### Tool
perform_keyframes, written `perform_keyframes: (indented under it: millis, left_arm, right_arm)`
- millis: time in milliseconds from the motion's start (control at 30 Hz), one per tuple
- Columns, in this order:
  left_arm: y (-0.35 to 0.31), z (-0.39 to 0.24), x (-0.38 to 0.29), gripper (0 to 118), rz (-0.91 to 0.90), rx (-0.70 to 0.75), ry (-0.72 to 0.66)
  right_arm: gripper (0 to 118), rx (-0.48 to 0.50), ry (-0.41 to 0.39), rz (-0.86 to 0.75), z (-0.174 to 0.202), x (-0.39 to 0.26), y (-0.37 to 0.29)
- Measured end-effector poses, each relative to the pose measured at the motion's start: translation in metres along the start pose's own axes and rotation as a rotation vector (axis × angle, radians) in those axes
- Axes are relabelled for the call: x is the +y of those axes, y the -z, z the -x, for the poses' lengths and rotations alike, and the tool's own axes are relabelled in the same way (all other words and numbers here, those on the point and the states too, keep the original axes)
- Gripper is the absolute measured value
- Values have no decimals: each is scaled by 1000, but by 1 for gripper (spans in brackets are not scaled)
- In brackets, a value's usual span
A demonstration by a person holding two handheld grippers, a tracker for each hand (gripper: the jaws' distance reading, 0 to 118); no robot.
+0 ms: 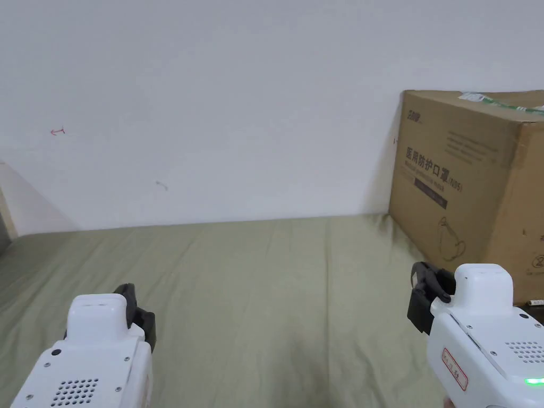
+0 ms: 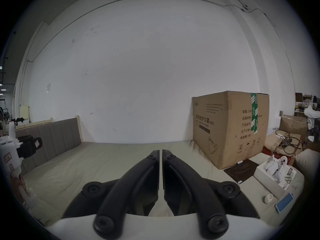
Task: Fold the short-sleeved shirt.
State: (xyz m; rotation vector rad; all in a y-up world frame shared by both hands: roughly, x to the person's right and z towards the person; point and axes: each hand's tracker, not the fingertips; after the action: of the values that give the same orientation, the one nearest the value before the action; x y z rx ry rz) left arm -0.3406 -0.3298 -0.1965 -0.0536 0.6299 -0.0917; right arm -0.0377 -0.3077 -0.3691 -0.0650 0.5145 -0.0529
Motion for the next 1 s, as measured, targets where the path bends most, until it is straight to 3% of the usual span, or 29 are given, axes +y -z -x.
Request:
perform_keyframes:
  millis: [267, 333, 400, 433, 500, 567, 667, 833, 900, 933, 1000]
  left_arm:
    - [0, -5, -2, 3, 12, -24, -40]
    - [-1, -2, 3, 3, 10, -58, -68]
    - [-3, 5, 9, 3, 40, -149, -147]
    - [-4, 10, 11, 3, 73, -209, -188]
    - [-9, 12, 9, 3, 109, -192, -177]
    - [-19, 15, 3, 3, 118, -186, -165]
    - [-30, 22, -9, 3, 140, -205, -178]
    - [-23, 43, -28, 3, 323, -293, -235]
    - [-14, 55, -38, 3, 409, -350, -278]
    - [-8, 64, -44, 3, 463, -411, -326]
    - [9, 83, -59, 4, 588, -559, -474]
  right_arm:
    - [3, -10, 17, 35, -6, -16, -4]
    - [3, 37, 50, 37, -7, -14, -5]
    - [3, 150, 92, 52, -8, -13, -3]
    - [3, 228, 127, 97, -8, -15, 2]
    - [3, 364, 205, 349, -5, -30, 26]
    - [3, 408, 292, 704, 2, -68, 57]
    - [3, 422, 383, 985, 10, -135, 70]
    - [3, 423, 371, 1168, 21, -201, 75]
    - [3, 410, 314, 1200, 22, -214, 76]
    - [3, 419, 279, 1196, 21, -217, 78]
    - [3, 439, 308, 1173, 17, -217, 76]
